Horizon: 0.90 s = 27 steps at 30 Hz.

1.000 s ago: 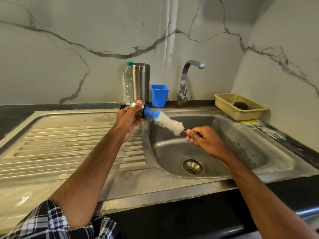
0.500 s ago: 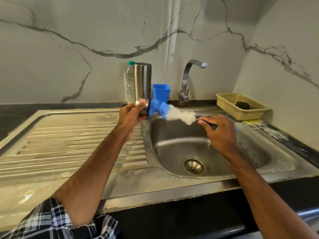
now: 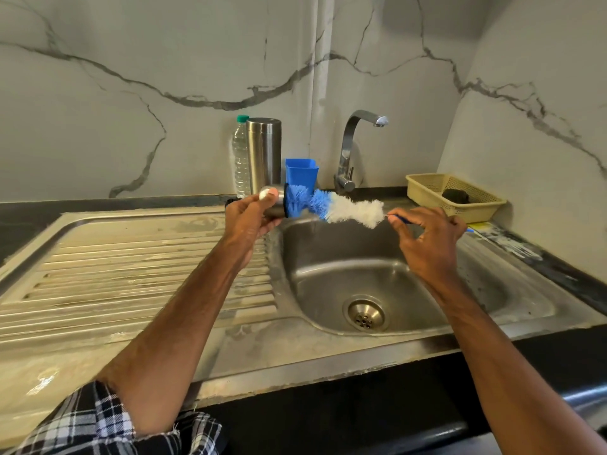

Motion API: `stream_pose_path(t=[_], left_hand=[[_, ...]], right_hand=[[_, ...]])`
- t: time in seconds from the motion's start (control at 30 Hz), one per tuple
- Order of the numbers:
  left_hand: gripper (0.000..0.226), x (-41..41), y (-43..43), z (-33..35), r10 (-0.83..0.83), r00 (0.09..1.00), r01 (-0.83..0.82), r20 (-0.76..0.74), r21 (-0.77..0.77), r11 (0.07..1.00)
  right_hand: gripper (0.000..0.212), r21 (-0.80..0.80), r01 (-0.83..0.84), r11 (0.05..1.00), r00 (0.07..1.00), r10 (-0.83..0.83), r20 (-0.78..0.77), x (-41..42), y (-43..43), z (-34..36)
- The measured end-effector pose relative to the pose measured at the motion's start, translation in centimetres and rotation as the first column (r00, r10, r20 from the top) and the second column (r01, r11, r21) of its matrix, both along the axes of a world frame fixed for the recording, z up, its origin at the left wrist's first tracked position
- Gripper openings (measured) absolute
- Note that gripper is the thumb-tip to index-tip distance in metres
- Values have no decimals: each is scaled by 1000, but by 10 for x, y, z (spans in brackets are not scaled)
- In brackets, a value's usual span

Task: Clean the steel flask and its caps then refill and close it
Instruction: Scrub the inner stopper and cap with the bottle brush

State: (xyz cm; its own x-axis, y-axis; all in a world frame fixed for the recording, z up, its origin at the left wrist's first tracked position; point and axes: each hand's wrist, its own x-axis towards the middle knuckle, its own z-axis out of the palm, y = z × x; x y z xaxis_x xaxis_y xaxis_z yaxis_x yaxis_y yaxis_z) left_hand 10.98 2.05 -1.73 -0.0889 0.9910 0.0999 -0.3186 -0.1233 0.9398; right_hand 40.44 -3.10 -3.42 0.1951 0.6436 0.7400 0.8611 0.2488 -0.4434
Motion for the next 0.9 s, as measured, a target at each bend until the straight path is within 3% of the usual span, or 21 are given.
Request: stream_pose_path(t=[0.17,0.27,0.4,0.5,0.63,0.73,0.9], left_hand=[[23,0,0,-3,-32,998,32,-45,3,999],[35,-3,2,-1,5,1000,-4,-15,10,1000],[36,-1,-1,-2,-26,999,25,-33,-31,999],[34,0,-3,2,-33,999,33,8,-24,999],[37,3,-3,2,-59,998,59,-10,-28,998],[40,5,-3,0,-87,996,87,4,-33,996],[39,8,-2,1,-45,999,47,28,-58,997]], right_hand=[[16,11,-32,999,999,32,17,-2,0,0],[15,32,-16,999,999,17,-39,1,-2,3],[14,40,-51,998,998,50,33,-2,1,1],[15,49,1,999,999,1,-49,7,0,2],[17,41,-61,997,998,61,-1,-2,1,-1],[18,37,-16,999,998,18,-65,5,1,2],[17,119,-22,993,1000,21,10,2,0,-1]])
